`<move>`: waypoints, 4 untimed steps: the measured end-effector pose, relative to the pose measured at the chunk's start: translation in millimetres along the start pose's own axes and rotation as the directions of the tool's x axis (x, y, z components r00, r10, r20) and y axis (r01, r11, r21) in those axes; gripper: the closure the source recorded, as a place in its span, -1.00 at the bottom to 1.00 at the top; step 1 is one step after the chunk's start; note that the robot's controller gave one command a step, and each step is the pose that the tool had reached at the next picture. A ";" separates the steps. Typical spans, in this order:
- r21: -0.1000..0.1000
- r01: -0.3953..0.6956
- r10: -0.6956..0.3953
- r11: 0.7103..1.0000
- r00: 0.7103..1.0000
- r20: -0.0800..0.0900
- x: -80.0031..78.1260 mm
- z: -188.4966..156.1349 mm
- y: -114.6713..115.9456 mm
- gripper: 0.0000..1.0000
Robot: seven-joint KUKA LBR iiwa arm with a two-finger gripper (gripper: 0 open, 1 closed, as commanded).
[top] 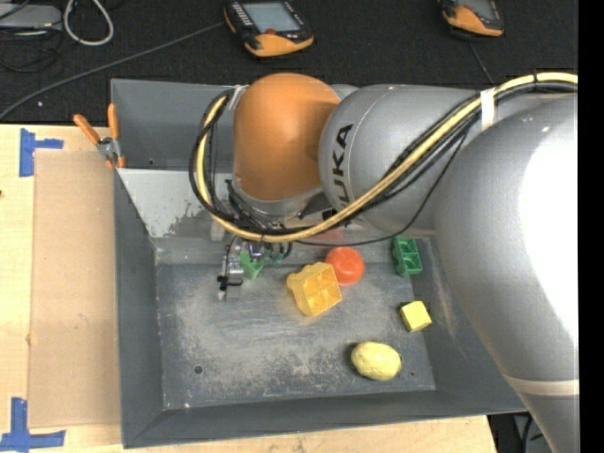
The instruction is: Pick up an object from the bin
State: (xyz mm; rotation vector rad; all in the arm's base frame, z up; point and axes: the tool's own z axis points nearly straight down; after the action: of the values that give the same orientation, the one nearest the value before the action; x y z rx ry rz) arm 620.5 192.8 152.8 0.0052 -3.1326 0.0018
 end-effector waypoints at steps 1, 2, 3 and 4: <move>-0.001 -0.003 0.003 1.000 1.000 0.007 -1.7 -5.2 -0.8 -1.00; -0.001 0.023 -0.023 1.000 1.000 0.004 13.0 -60.7 -41.1 -1.00; -0.002 -0.002 0.002 1.000 1.000 0.005 11.4 5.7 -48.2 -1.00; -0.004 0.029 -0.029 1.000 1.000 -0.004 28.4 19.5 -72.1 -1.00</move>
Offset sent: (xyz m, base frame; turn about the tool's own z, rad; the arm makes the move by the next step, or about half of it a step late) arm -0.0124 -0.0421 0.0631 -0.0231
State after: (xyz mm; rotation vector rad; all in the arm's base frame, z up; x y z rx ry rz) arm 592.2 120.5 133.6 0.0504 -3.1277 -0.0039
